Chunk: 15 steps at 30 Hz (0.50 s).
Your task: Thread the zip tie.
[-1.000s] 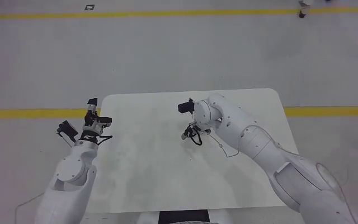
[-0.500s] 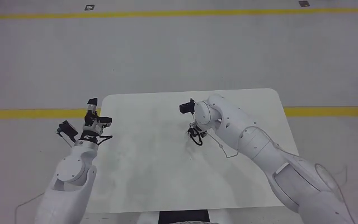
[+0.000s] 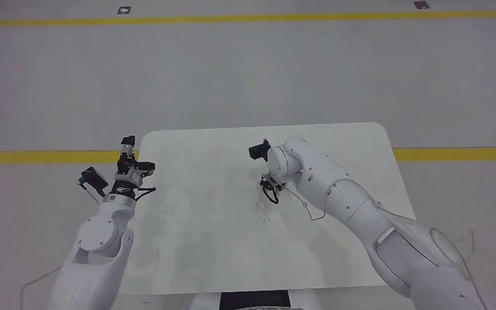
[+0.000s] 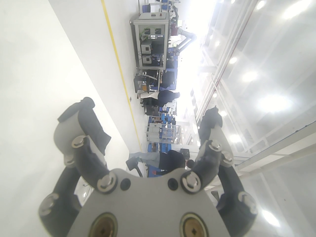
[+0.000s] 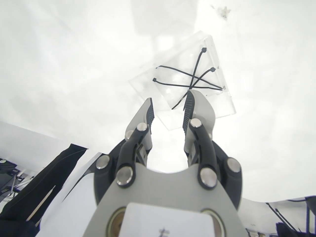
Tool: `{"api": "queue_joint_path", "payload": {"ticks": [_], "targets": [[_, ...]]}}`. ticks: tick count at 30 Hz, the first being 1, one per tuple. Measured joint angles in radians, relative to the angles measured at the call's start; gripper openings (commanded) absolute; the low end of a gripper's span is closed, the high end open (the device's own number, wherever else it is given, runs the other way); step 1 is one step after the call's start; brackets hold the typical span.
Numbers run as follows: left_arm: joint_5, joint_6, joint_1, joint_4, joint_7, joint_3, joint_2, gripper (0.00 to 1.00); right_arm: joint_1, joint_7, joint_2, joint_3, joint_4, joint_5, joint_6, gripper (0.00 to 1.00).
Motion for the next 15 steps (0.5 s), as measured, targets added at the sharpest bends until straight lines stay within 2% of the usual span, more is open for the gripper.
{"api": "queue_joint_path", "payload": {"ticks": [15], "targets": [[0.0,0.0,0.0,0.0,0.0,0.0,0.0,1.0,0.008,-0.04,-0.044,-0.026,0.085,-0.047,0.012,0.25]]}}
